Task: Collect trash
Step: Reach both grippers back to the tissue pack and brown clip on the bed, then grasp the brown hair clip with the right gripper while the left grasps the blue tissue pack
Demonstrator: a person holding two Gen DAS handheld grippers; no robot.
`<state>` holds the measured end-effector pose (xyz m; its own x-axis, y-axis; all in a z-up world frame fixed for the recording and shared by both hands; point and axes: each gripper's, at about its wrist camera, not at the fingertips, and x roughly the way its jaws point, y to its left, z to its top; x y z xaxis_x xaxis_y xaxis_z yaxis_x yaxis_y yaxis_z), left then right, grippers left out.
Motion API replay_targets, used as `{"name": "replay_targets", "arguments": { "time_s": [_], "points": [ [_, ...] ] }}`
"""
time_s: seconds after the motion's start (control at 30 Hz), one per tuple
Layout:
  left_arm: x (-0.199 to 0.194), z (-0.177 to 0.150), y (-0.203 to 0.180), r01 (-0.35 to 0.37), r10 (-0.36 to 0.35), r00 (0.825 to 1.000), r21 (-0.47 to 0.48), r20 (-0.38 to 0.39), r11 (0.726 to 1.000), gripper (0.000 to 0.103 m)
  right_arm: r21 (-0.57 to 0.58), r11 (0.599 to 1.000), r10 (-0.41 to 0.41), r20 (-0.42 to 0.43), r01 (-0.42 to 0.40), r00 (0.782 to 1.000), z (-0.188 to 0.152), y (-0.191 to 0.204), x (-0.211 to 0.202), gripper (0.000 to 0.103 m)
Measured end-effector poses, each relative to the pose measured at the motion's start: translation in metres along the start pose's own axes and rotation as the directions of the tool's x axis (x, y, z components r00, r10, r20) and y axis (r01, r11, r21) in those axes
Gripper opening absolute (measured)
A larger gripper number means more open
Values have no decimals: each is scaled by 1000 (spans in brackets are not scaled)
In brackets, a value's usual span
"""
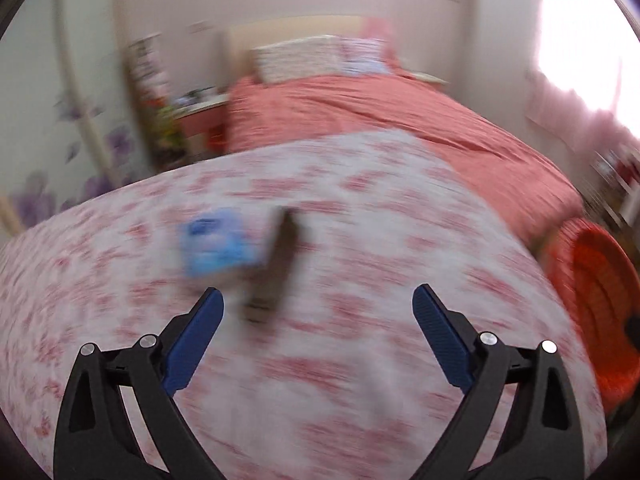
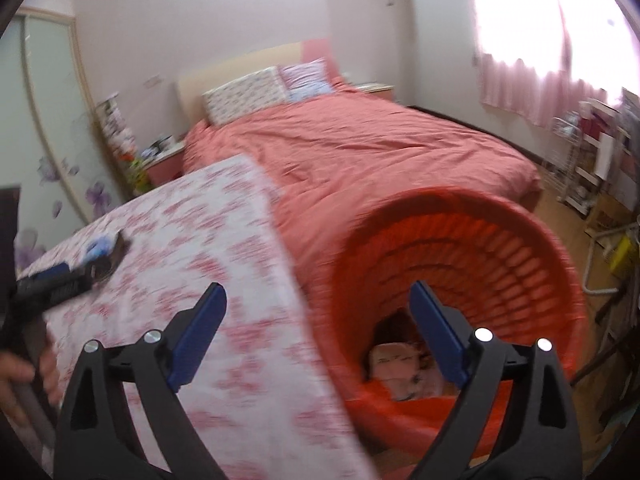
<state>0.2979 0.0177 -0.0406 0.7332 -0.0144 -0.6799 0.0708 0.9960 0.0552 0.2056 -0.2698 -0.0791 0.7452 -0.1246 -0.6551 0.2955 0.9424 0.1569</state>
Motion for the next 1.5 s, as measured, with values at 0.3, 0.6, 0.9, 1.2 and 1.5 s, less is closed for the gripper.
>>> {"name": "replay_targets", "arguments": {
  "time_s": [0.3, 0.6, 0.9, 1.2, 1.5],
  "points": [
    [60, 28, 64, -70, 56, 994, -165, -91, 984, 92, -119, 984, 119, -87, -129, 989, -2, 100, 39, 90],
    [82, 25, 71, -109, 93, 983, -99, -156, 989, 65, -137, 975, 157, -126, -174, 980, 0, 135, 60, 90],
    [40, -17, 141, -156, 134, 977, -125, -167, 980, 61, -119, 956, 245, -171, -267, 954, 12, 190, 89, 84],
    [22, -36, 164, -130, 102, 981, -170, -163, 977, 62, -136, 957, 215, -252, -255, 944, 17, 261, 138, 65],
    [21, -39, 158, -89, 67, 987, -147, -149, 985, 63, -221, 953, 149, -258, -208, 955, 11, 245, 130, 28]
  ]
}}
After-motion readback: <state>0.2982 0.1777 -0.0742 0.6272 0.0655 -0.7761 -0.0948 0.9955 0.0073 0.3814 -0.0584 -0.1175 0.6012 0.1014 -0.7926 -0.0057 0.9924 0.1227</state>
